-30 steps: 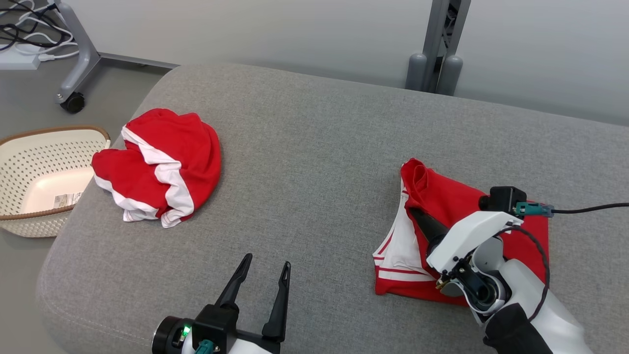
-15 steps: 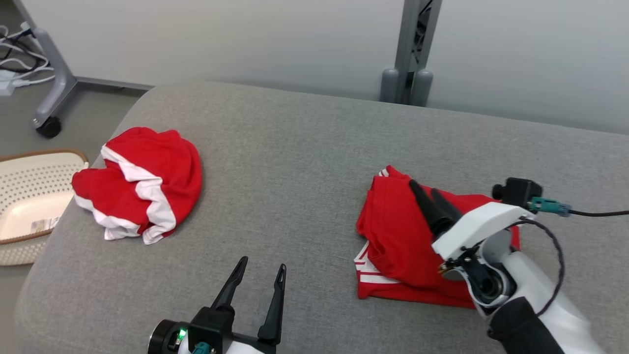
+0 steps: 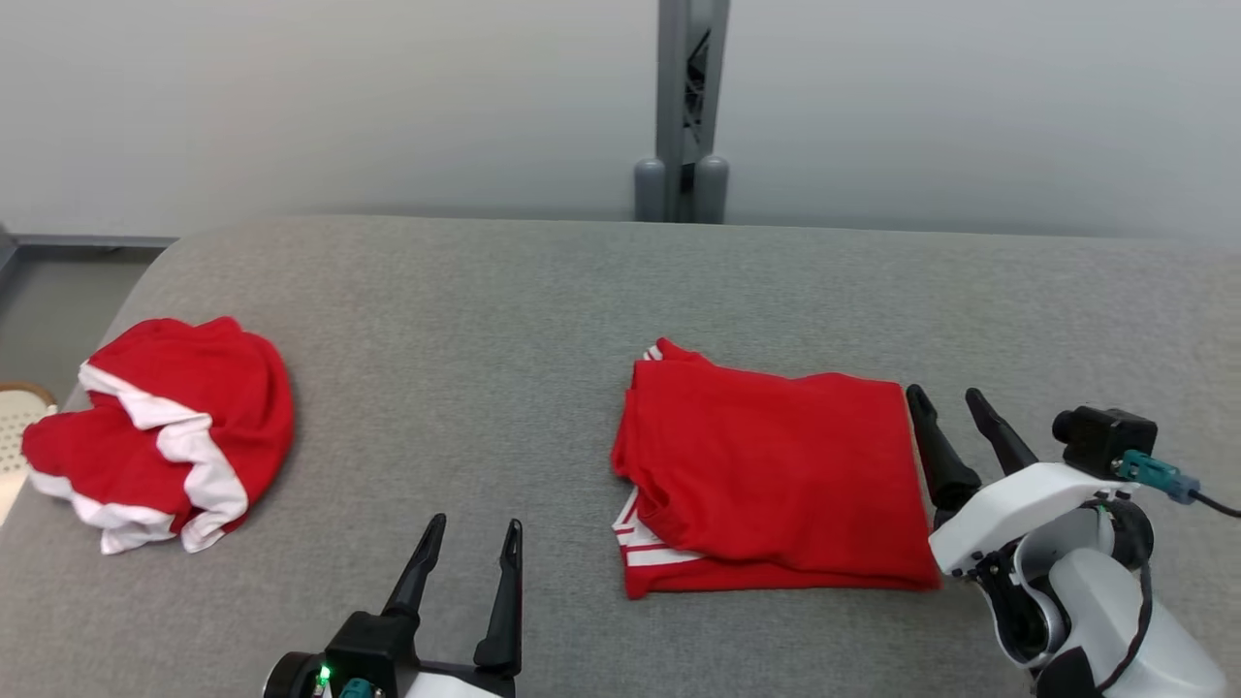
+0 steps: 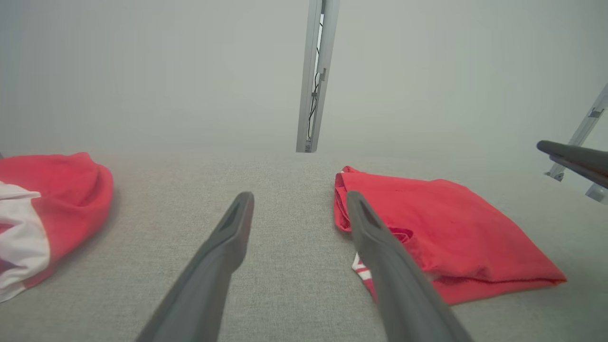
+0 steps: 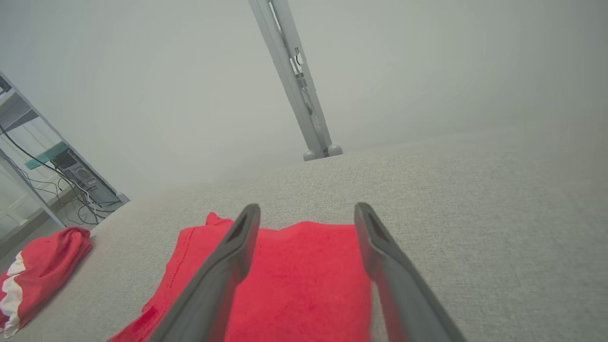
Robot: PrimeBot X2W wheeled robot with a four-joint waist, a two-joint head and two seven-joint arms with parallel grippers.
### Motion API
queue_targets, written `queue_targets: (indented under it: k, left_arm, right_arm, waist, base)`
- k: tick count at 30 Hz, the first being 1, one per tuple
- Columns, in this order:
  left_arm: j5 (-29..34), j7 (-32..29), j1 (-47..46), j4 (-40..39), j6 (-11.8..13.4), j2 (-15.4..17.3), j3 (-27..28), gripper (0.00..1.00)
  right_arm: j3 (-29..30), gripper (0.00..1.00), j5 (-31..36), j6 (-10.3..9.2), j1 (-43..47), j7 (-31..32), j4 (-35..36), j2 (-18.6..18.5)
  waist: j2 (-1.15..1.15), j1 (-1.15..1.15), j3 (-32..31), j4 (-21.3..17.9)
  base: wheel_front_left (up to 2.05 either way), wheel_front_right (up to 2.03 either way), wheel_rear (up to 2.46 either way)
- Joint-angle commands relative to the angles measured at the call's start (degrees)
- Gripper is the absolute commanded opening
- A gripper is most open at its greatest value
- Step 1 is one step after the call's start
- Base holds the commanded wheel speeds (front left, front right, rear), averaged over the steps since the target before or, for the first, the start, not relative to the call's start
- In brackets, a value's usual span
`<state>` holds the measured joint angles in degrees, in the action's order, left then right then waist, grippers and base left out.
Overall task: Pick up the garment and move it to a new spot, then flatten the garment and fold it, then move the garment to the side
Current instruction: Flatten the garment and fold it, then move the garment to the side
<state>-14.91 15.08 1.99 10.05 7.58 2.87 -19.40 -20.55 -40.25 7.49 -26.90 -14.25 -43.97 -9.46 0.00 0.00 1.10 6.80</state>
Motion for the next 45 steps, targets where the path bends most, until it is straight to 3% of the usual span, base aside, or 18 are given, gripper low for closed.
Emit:
queue_targets:
  k: [1, 9, 18, 29, 45]
  left_arm:
    - [-0.4, 0.1, -0.1, -0.4, 0.4, 0.2, 0.5, 1.00]
    - [-1.8, 0.1, 0.7, -1.8, 2.0, 0.2, 2.2, 1.00]
    - [-1.1, 0.1, 1.7, -2.7, 0.7, 0.2, 2.7, 1.00]
    - [-0.5, 0.1, 3.8, -2.5, -0.8, 0.2, 3.1, 1.00]
    - [2.4, 0.1, 6.1, -4.2, -0.9, 0.1, 4.0, 1.00]
  right_arm:
    - [0.3, 1.00, 1.8, 0.00, 0.9, -0.7, 0.7, -0.5]
    - [3.8, 1.00, 15.1, 0.00, 8.6, -1.0, 14.4, -0.9]
    - [8.8, 1.00, 22.8, 0.00, 20.8, -1.0, 25.9, 0.7]
    - [10.0, 1.00, 25.3, 0.00, 28.2, -1.0, 29.5, 3.1]
    - [10.7, 1.00, 25.5, 0.00, 29.6, -1.0, 30.3, 3.9]
  waist:
    - [0.00, 0.00, -0.3, -1.5]
    - [0.00, 0.00, -1.1, -4.9]
    - [0.00, 0.00, -3.0, -5.8]
    - [0.00, 0.00, -4.8, -6.4]
    - [0.00, 0.00, -5.0, -6.3]
  base:
    - [0.00, 0.00, 0.00]
    - [0.00, 0.00, 0.00]
    - [0.00, 0.00, 0.00]
    - [0.00, 0.00, 0.00]
    - [0.00, 0.00, 0.00]
